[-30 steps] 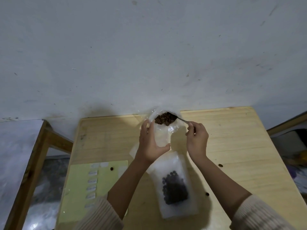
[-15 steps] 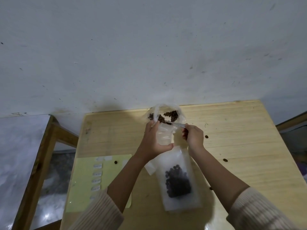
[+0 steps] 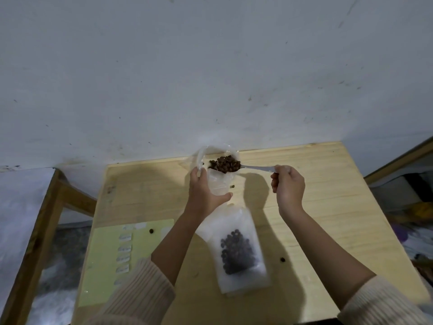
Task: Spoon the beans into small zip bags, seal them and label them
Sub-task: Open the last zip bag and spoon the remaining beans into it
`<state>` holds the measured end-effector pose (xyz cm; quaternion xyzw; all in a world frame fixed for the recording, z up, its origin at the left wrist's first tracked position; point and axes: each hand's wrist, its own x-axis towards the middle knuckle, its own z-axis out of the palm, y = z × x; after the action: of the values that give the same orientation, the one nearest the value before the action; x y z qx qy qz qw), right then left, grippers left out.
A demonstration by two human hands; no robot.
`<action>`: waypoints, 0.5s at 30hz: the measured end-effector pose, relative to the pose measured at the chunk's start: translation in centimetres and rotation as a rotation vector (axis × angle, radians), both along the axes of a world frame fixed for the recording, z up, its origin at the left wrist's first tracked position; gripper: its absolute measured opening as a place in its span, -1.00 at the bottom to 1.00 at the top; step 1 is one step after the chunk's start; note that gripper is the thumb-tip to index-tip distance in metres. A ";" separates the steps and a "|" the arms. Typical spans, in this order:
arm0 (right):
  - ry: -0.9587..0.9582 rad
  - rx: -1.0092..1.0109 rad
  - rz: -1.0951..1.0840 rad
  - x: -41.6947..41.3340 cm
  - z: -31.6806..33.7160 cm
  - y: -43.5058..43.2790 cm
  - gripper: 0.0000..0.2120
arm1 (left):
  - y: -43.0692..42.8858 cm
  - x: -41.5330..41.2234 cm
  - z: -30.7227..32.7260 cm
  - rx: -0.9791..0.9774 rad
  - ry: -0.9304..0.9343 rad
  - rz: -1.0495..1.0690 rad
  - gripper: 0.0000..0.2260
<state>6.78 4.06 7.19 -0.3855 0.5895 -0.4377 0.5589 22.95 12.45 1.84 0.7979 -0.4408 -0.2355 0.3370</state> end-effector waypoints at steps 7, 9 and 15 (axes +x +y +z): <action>0.142 -0.231 0.136 0.3 0.5 0.5 -0.73 | 0.1 0.1 0.4 0.016 -0.054 -0.040 -0.13; 0.141 -0.235 0.077 0.4 0.3 0.3 -0.74 | 0.2 0.2 0.4 0.033 -0.085 -0.039 -0.09; 0.381 -0.518 0.295 0.9 -2.4 0.7 -0.80 | 0.2 0.0 1.5 0.039 -0.057 -0.087 -0.16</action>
<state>7.64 4.77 4.76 -0.6701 0.4906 -0.4076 0.3797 22.99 12.64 3.30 0.7908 -0.4797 -0.2356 0.2982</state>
